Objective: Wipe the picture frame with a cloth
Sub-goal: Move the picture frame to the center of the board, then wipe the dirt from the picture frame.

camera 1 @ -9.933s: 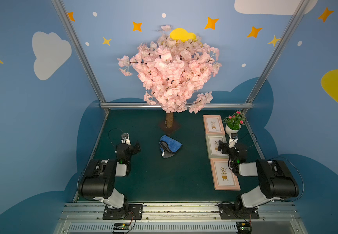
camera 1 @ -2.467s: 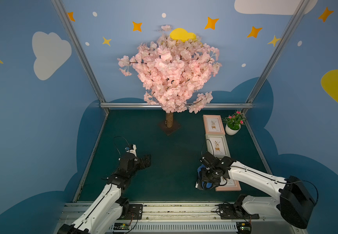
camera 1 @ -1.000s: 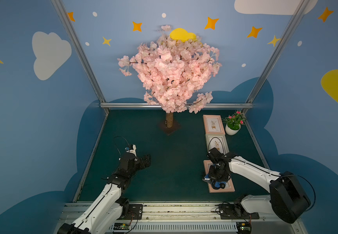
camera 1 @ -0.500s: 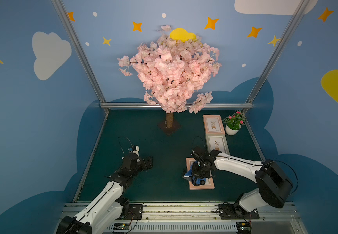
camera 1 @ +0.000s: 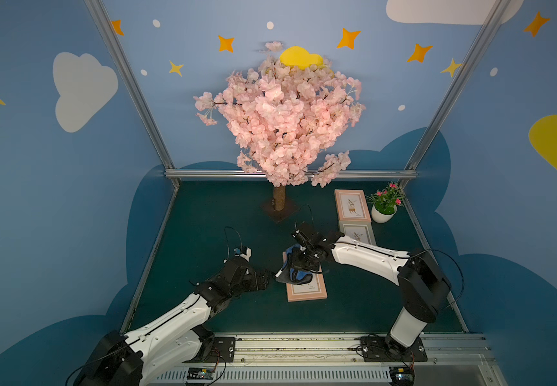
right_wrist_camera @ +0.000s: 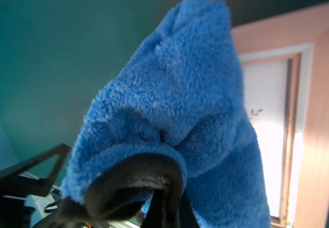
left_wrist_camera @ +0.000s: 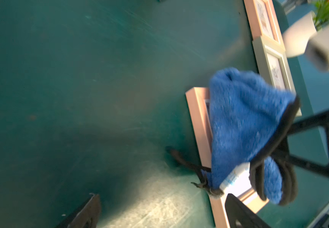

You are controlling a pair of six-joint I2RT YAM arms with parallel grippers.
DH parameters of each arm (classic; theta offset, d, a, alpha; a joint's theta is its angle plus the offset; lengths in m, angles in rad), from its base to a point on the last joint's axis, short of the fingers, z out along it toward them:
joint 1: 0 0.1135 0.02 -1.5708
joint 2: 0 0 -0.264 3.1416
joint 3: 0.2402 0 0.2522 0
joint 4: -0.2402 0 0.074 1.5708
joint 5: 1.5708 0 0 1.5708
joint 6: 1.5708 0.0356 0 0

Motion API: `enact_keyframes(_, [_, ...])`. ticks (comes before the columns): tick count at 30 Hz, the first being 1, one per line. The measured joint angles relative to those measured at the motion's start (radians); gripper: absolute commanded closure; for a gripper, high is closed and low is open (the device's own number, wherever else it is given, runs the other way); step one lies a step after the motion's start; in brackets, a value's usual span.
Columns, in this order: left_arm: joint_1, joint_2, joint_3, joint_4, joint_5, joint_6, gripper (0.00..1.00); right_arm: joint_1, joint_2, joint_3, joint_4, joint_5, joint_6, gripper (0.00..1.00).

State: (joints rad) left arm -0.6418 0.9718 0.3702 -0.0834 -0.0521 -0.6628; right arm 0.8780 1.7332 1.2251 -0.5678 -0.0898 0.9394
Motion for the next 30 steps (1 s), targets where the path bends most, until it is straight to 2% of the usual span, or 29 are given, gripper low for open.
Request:
enact_keyframes(3, [-0.055, 0.052, 0.026, 0.004, -0.011, -0.013, 0.04, -0.024, -0.038, -0.001, -0.045, 0.034, -0.042, 1.00])
enact_keyframes(8, [-0.121, 0.176, 0.078, 0.037, -0.025, -0.024, 0.09, -0.064, -0.185, -0.029, -0.127, 0.116, -0.130, 1.00])
enact_keyframes(16, [-0.143, 0.357, 0.163, 0.109, -0.013, -0.034, 0.18, -0.092, -0.367, -0.139, -0.235, 0.174, -0.256, 1.00])
enact_keyframes(25, [-0.146, 0.552, 0.269, 0.141, 0.016, -0.040, 0.28, -0.077, -0.380, -0.259, -0.281, 0.106, -0.298, 1.00])
enact_keyframes(30, [-0.146, 0.608, 0.307, 0.171, 0.019, -0.042, 0.38, -0.066, -0.326, -0.269, -0.255, 0.066, -0.317, 1.00])
